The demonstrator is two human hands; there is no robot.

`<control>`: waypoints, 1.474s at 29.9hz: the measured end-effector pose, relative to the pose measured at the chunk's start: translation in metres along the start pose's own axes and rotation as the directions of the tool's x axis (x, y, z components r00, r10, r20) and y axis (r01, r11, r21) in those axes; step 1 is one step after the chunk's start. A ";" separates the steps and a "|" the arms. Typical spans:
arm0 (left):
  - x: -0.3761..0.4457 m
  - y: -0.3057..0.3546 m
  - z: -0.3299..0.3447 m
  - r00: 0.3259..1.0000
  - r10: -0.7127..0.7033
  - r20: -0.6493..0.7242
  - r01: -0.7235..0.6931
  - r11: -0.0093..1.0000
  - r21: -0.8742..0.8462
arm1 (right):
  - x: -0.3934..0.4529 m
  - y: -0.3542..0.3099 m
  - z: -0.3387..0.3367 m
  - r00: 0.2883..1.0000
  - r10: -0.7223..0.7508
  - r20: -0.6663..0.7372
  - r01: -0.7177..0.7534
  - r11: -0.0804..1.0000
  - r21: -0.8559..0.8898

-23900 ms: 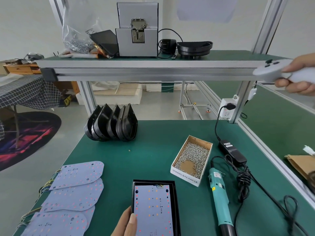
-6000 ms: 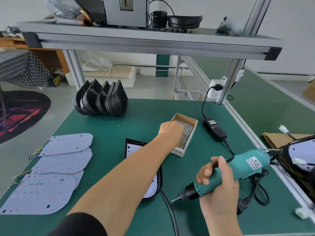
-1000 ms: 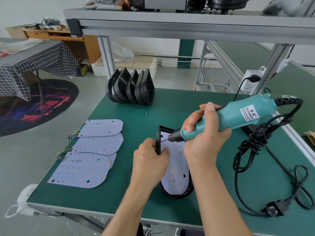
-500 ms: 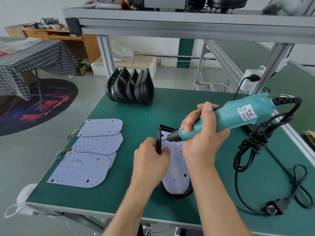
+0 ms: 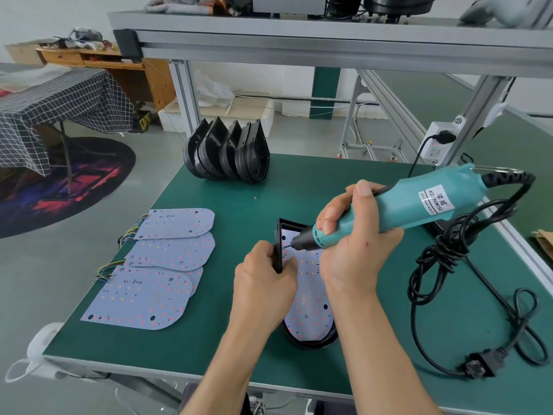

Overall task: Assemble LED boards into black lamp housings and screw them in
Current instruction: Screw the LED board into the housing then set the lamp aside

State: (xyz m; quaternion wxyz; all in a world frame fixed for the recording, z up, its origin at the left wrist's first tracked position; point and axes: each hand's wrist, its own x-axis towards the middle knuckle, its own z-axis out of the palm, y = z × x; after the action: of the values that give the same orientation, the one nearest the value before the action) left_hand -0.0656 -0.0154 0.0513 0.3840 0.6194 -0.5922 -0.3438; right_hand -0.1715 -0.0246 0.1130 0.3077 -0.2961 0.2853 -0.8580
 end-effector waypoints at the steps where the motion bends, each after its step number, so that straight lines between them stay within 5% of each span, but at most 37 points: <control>1: -0.001 0.000 0.000 1.000 -0.001 0.000 0.001 1.000 0.001 | 0.000 0.000 0.000 1.000 0.003 -0.003 -0.003 1.000 0.000; 44: -0.010 -0.003 -0.005 0.994 -0.027 -0.107 0.007 0.984 -0.181 | -0.018 -0.010 0.003 0.998 -0.040 0.052 0.040 0.999 0.001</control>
State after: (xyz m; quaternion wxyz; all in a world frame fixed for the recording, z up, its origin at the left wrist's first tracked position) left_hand -0.0607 -0.0049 0.0503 0.4671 0.6050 -0.5316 -0.3650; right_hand -0.1614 -0.0065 0.1161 0.2978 -0.3240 0.2714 -0.8559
